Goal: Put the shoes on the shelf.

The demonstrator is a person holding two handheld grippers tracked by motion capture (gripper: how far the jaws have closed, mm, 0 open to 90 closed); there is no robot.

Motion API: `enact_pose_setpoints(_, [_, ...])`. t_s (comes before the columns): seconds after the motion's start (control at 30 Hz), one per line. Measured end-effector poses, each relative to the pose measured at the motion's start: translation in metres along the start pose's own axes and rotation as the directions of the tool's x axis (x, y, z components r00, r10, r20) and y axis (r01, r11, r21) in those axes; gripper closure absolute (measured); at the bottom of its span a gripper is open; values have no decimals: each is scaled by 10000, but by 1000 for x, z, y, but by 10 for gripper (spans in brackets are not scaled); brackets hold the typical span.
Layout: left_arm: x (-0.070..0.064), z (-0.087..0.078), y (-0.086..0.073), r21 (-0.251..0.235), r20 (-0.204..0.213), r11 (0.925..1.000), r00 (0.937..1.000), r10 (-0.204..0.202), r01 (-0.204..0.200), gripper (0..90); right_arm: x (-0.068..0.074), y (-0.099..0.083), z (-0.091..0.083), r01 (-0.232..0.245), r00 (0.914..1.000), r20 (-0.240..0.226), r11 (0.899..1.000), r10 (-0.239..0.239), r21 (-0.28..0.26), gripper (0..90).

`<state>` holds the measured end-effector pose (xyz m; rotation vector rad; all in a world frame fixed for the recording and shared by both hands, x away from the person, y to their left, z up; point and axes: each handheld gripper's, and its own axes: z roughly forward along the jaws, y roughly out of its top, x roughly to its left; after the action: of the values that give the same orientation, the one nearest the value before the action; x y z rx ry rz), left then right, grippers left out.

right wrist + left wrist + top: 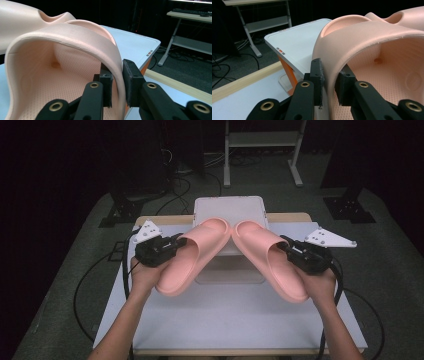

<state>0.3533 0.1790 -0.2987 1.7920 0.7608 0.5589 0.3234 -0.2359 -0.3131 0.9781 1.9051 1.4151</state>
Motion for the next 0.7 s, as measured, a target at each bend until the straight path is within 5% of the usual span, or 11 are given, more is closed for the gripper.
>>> enact_pose_setpoints(0.7, [13,26,15,179,5,9991,9993,-383,383,763,-17,13,18,-270,9989,381,9996,265,110,777])
